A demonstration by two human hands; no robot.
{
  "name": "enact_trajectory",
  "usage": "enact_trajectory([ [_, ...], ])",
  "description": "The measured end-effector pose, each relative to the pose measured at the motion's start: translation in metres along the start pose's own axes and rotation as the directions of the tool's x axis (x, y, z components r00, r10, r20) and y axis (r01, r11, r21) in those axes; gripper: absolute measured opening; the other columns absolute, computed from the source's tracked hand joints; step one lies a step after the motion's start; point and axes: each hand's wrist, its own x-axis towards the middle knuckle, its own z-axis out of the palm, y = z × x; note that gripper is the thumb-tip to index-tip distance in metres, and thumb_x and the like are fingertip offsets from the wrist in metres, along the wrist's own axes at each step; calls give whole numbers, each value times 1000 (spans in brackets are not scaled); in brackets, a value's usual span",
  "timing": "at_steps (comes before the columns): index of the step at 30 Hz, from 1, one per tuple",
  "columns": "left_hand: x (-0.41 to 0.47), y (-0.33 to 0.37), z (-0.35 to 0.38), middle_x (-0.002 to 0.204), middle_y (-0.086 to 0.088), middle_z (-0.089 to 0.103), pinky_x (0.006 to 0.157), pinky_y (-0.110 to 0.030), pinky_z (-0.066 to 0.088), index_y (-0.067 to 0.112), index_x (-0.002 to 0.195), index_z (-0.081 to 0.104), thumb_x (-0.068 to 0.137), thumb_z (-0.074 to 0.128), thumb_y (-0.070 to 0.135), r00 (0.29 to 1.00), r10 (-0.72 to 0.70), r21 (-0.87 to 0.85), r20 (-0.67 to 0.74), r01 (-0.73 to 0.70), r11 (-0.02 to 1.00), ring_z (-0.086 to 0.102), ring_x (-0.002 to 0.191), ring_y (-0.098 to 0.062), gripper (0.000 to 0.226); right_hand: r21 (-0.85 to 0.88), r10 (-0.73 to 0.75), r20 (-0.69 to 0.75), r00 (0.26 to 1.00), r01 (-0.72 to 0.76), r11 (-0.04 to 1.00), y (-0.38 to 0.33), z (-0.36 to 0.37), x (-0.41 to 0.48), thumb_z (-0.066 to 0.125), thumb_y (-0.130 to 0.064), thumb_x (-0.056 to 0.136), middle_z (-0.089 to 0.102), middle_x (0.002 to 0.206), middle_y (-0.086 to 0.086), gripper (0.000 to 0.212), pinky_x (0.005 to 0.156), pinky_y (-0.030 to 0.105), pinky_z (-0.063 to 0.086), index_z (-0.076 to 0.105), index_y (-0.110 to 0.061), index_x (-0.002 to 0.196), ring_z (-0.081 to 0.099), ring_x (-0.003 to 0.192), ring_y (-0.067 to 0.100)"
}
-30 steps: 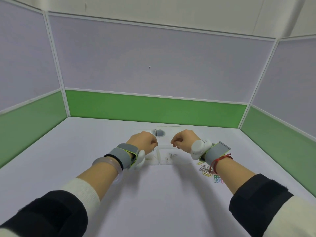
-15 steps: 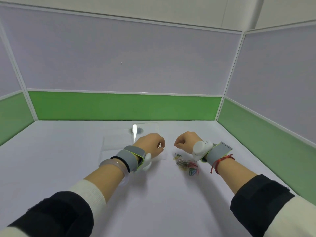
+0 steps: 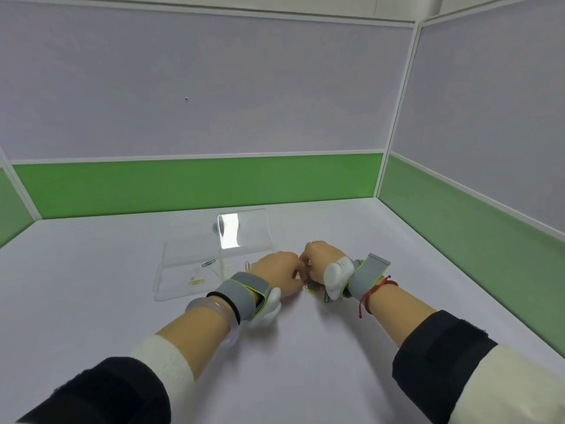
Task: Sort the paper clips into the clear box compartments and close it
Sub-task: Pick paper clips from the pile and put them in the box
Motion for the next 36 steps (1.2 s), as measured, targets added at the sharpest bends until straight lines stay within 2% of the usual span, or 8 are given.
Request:
enact_trajectory([
  [3,2,4,3,101,-6,66,69,-28,43,19,92,70,83,52,17,999,18,-11,26,-18,1000,61,91,-29,20,-12,2,-15,1000,-3,1000,3,0,1,53,1,79,68,87,20,23,62,26,41,72,-2,91,52,70,26],
  [6,4,7,5,101,-5,67,71,-28,44,17,88,69,82,52,15,999,21,-20,28,-21,1000,62,91,-29,18,-35,16,-42,999,-17,999,5,0,0,53,1,80,69,103,19,25,63,29,45,71,-2,96,64,85,34],
  [10,5,8,7,99,-5,67,72,-29,45,18,88,70,83,51,17,999,23,-6,31,-23,1000,62,90,-29,20,-58,-3,-97,995,-2,998,12,1,-4,51,-10,87,63,116,14,24,78,35,51,68,-4,102,61,103,32],
  [17,11,13,13,94,-5,68,68,-27,42,15,85,66,81,48,15,1000,-1,16,17,1,1000,56,78,-25,19,10,50,-231,972,-49,999,24,-6,-13,44,-13,90,64,112,12,22,81,37,50,63,-6,101,61,98,30],
  [21,9,11,11,78,-3,56,65,-28,40,15,75,56,83,48,18,1000,9,-10,8,-9,1000,47,71,-23,11,38,85,-242,967,-78,996,27,-9,-16,42,-14,93,65,110,12,22,76,37,49,60,-7,104,62,96,32],
  [25,6,7,4,73,-5,53,61,-29,37,13,70,48,86,46,19,999,-27,-42,-47,25,999,43,67,-26,17,154,106,-237,966,-71,985,30,-10,-15,38,-7,94,71,102,16,17,79,43,51,54,-7,99,61,84,32],
  [30,0,-4,-8,89,-8,68,71,-32,49,10,88,66,88,47,22,995,-40,-48,-90,36,998,56,76,-27,22,177,81,-215,973,-43,983,21,-14,-13,37,0,90,72,99,16,20,77,39,51,55,-5,98,52,75,23],
  [36,-7,-15,-17,98,-3,72,73,-31,48,18,99,65,92,46,25,980,-82,-31,-181,77,997,64,89,-28,21,174,65,-206,976,-29,984,7,-17,-11,36,-1,91,73,98,14,24,72,33,47,58,-6,100,54,75,21],
])
